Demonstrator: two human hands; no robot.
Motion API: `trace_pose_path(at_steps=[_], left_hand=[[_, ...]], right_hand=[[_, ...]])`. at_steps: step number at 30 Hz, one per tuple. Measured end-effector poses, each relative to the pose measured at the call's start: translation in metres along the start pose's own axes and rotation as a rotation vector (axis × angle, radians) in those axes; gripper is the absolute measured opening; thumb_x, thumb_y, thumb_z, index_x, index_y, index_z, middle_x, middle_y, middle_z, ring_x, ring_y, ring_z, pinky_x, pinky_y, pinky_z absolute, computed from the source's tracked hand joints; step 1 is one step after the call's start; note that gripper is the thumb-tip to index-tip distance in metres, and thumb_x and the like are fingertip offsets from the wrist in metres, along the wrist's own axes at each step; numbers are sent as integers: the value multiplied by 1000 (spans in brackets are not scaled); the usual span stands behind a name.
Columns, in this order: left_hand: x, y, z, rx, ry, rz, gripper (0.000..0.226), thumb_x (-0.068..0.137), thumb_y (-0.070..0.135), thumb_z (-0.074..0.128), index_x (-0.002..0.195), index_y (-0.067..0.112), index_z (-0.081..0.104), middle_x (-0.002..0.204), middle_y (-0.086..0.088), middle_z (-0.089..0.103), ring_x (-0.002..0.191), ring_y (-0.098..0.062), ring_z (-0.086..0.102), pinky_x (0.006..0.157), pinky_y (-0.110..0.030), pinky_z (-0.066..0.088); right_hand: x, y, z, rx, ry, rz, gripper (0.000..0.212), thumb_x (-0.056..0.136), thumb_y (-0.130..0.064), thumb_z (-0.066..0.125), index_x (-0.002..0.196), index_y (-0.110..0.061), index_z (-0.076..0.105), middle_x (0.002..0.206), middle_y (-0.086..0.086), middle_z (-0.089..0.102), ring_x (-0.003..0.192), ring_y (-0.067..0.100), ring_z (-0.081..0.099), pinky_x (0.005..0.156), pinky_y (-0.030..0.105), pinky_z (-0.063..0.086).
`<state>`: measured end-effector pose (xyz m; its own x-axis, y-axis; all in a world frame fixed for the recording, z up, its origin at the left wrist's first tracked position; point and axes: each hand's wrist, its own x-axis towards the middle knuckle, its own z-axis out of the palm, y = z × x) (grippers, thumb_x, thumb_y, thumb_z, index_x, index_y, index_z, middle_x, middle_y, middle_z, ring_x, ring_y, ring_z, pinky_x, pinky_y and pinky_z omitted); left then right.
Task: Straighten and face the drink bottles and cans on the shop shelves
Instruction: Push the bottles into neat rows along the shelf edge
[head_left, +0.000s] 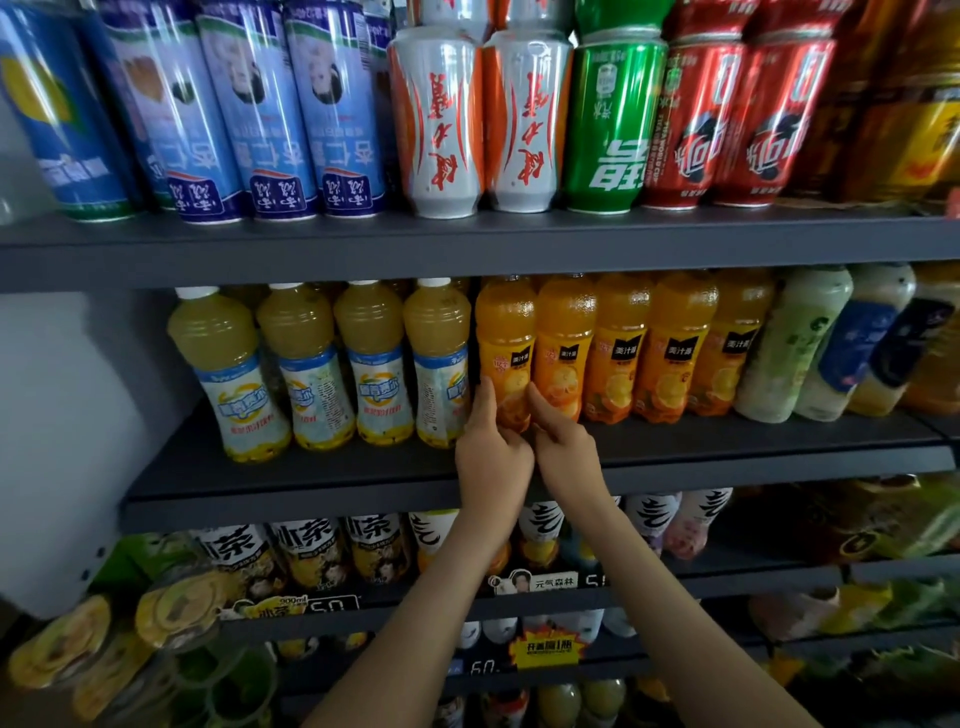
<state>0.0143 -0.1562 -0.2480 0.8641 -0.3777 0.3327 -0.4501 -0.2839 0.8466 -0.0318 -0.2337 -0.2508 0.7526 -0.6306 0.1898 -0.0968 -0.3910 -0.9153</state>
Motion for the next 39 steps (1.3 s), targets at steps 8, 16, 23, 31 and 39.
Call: trace_pose_path(at_steps=[8,16,23,31,39], left_hand=[[-8,-15,-31,30,169,122,35,91,7,56,126,12,56,119,-3,61,107,-11,56,85,0,34],[2,-58,-76,138,390,23,33,88,13,63,119,8,53,114,-8,56,106,-21,55,82,-23,44],[9,-76,-99,192,431,-14,37,87,12,65,121,6,52,116,-12,52,106,-26,56,82,-26,43],[16,-84,-96,215,279,-9,54,89,16,63,138,7,41,131,-13,50,119,-27,51,94,-40,49],[22,-81,-91,316,232,-11,63,92,25,60,144,2,33,141,-18,44,133,-31,36,106,-36,34]], right_hand=[[-13,-4,25,-7,239,-162,37,89,-2,54,125,-11,50,117,2,56,111,18,53,90,28,47],[-20,-17,78,-125,184,-222,44,88,-6,61,130,-6,46,123,7,54,119,24,47,92,23,37],[-8,-22,106,-319,326,-154,59,80,-8,70,132,6,46,118,24,55,112,43,49,91,49,41],[2,-30,114,-340,364,-50,62,79,-16,71,132,3,45,127,25,42,118,41,37,94,47,33],[2,-38,120,-298,476,25,65,72,-32,79,119,-1,45,121,16,44,116,33,38,94,40,31]])
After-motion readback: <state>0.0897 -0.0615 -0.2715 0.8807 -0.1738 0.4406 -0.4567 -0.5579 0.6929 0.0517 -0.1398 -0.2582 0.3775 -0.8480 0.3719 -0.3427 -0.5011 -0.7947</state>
